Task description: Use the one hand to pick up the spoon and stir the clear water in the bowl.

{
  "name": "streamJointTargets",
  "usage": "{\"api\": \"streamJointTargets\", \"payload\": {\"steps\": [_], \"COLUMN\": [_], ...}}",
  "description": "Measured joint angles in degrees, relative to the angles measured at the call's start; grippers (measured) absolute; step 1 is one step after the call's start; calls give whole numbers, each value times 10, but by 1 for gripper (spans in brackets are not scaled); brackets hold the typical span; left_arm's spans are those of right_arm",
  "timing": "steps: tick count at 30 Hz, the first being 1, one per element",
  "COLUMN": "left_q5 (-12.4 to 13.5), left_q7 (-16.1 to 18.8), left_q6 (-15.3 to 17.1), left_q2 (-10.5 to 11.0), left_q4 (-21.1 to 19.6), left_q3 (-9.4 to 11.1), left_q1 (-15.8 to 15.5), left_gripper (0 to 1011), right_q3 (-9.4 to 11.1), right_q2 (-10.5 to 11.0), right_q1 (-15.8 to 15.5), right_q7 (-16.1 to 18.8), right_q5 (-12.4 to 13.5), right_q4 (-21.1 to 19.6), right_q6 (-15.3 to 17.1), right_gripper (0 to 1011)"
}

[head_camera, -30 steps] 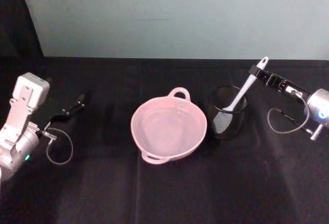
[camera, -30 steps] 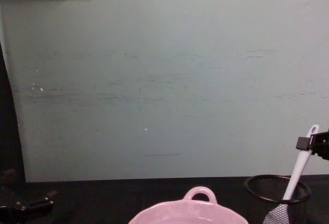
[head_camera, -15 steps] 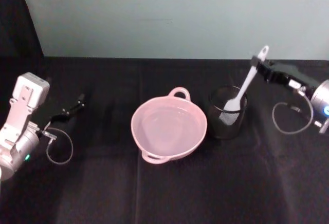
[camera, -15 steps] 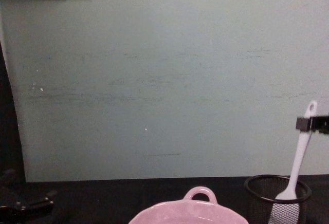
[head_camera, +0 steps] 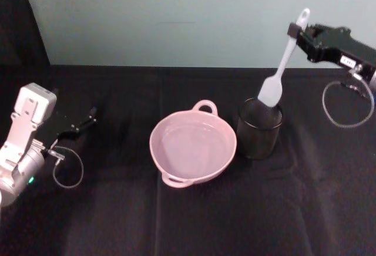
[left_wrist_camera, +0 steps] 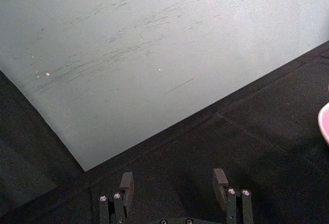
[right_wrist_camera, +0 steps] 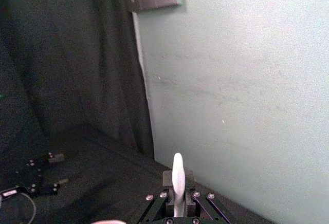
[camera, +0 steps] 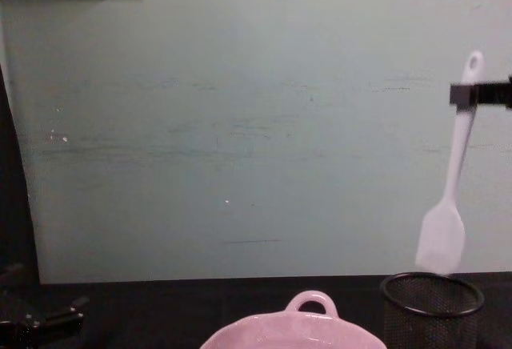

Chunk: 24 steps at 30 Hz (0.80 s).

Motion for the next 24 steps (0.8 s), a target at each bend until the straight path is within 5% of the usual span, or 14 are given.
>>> {"api": "streamJointTargets", "payload": {"steps": [11, 18, 24], "left_q5": [0, 0, 0], "left_q7": [0, 0, 0], "left_q6": [0, 0, 0], "left_q2": [0, 0, 0], "left_q4": [0, 0, 0], "left_q3": [0, 0, 0], "left_q1": [0, 0, 0], "left_gripper": [1011, 1011, 1011], "right_q3": [-13, -53, -91], "right_q2": [-7, -33, -70], "right_q1": [38, 63, 65], "right_q7": [33, 67, 107], "right_q5": [-30, -50, -75], "right_q4": [-40, -33, 14], "right_q6": [6, 0, -51], "right_gripper": [114, 114, 114]}}
